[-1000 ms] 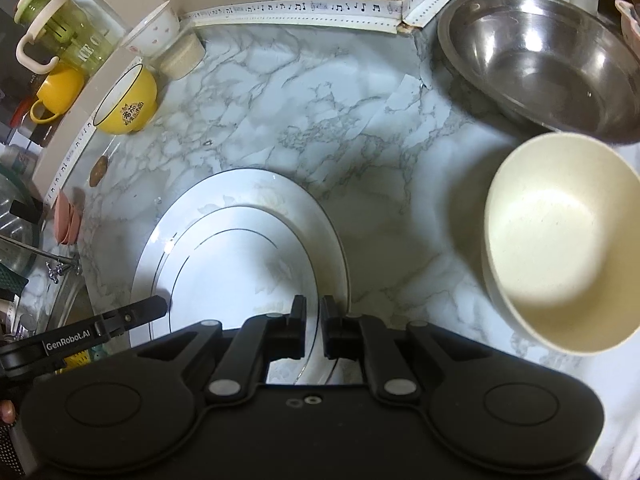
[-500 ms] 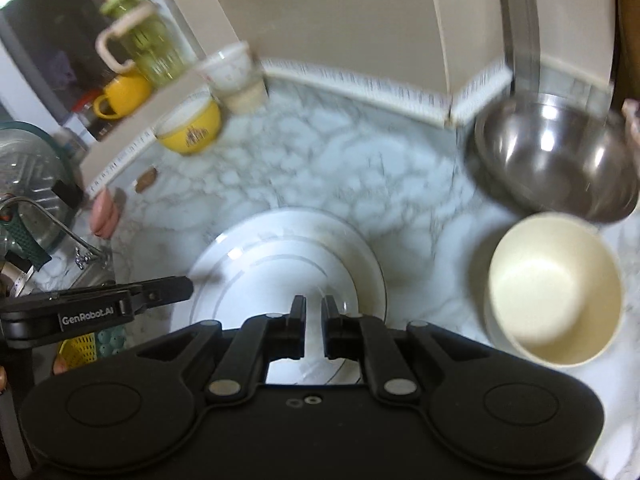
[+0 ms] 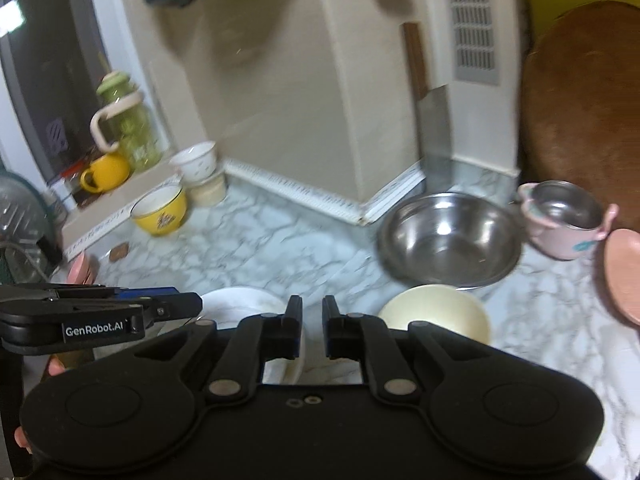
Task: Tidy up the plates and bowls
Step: 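Lower the small plate onto the large plate and open both grippers, then move both grippers toward the pink bear-shaped plate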
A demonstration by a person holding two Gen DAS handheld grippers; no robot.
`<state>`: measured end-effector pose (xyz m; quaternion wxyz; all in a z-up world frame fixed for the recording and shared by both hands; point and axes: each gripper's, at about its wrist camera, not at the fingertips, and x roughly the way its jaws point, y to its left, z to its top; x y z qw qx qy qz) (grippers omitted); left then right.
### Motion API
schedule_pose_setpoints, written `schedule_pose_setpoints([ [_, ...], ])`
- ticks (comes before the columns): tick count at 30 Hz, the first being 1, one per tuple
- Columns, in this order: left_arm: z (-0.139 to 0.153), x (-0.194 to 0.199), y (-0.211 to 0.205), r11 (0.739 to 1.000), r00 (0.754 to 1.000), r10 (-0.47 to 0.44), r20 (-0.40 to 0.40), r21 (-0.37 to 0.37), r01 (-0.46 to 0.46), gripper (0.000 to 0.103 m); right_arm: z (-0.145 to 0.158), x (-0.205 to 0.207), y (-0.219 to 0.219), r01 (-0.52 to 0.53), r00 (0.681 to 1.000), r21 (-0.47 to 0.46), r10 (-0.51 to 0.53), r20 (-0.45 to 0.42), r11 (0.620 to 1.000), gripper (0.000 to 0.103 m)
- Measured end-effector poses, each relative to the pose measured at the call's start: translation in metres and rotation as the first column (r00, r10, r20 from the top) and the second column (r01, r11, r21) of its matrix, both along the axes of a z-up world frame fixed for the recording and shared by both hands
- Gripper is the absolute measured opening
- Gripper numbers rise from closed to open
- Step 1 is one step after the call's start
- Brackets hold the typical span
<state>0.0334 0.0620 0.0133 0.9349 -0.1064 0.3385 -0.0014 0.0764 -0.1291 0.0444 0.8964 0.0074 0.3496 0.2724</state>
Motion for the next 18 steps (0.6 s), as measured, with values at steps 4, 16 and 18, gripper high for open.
schedule_pose_setpoints([
  [4, 0.005, 0.016, -0.023, 0.999, 0.999, -0.046, 0.003, 0.006, 0.046, 0.056, 0.004, 0.0, -0.025, 0.03, 0.998, 0.009, -0.03, 0.051, 1.0, 0.012],
  [16, 0.015, 0.079, -0.124, 0.979, 0.98, -0.201, -0.009, 0.038, 0.201, 0.06, 0.005, 0.019, -0.115, 0.149, 0.972, 0.018, -0.15, 0.182, 0.989, 0.1],
  [18, 0.017, 0.091, -0.142, 0.975, 0.976, -0.216, -0.001, 0.045, 0.215, 0.071, 0.005, 0.024, -0.133, 0.171, 0.968, 0.014, -0.17, 0.185, 0.985, 0.102],
])
